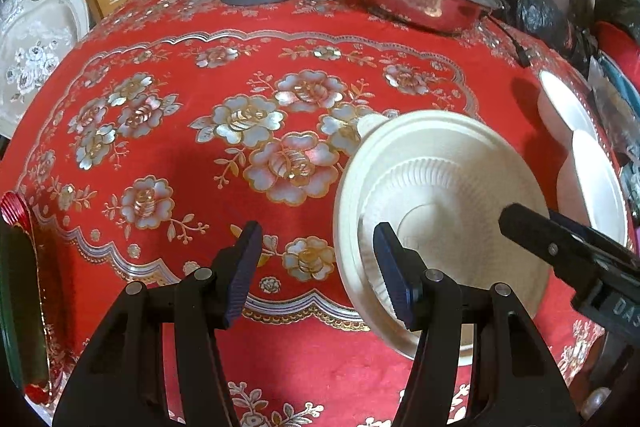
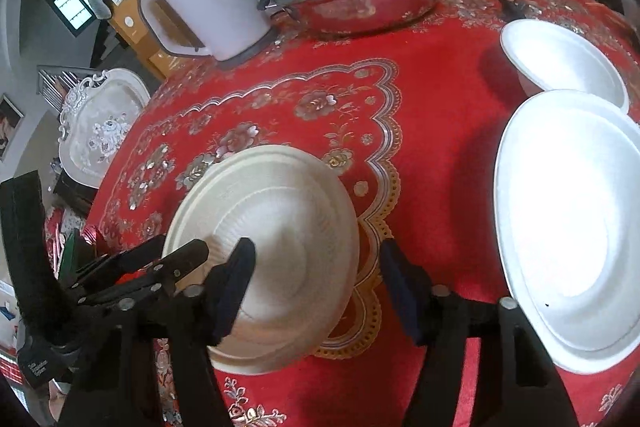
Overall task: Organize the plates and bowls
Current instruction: 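Grasp the rim of the cream plastic bowl with both tools, then carry the cream bowl with both tools over the green bowl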
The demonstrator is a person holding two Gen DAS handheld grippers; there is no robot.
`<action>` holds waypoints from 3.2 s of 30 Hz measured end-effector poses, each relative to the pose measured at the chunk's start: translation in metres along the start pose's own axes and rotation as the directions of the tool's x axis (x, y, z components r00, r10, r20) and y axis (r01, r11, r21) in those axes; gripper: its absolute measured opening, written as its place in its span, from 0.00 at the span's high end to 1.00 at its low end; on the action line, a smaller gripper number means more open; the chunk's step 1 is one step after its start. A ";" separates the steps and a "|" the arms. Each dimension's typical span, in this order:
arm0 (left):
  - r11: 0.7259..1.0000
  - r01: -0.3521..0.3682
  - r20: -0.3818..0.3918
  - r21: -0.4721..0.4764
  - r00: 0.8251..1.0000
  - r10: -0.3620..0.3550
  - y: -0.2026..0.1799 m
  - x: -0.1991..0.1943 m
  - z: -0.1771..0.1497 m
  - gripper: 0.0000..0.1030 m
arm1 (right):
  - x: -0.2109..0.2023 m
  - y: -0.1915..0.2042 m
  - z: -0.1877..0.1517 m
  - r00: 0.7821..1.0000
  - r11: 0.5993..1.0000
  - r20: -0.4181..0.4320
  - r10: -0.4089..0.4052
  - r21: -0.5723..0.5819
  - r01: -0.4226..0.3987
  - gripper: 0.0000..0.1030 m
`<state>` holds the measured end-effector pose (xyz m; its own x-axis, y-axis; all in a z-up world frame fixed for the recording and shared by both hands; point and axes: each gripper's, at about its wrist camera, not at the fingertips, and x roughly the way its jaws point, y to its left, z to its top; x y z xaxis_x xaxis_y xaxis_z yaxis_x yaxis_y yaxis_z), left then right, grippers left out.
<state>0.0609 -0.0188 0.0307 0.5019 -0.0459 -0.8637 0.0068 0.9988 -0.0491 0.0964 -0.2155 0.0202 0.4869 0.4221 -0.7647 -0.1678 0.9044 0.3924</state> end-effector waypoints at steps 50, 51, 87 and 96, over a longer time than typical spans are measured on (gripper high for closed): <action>0.996 -0.040 0.155 -0.074 0.987 0.052 0.080 -0.082 -0.018 0.79 | -0.013 0.124 -0.017 0.998 0.969 0.032 0.053 -0.245 -0.043 0.63; 0.996 -0.043 0.160 -0.083 0.985 0.056 0.086 -0.086 -0.019 0.79 | -0.013 0.128 -0.017 0.998 0.966 0.031 0.056 -0.253 -0.046 0.63; 0.888 -0.185 0.176 -0.421 0.944 0.281 0.290 -0.156 -0.097 0.79 | 0.048 0.343 -0.053 0.979 0.791 -0.101 0.176 -0.577 -0.202 0.63; 0.875 -0.191 0.136 -0.444 0.951 0.276 0.301 -0.140 -0.108 0.79 | 0.071 0.351 -0.066 0.979 0.783 -0.149 0.137 -0.589 -0.199 0.63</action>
<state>-0.1007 0.2861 0.0829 0.5968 0.2350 -0.7672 -0.4741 0.8747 -0.1009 0.0155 0.1357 0.0694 0.3263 0.5463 -0.7714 -0.7331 0.6614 0.1583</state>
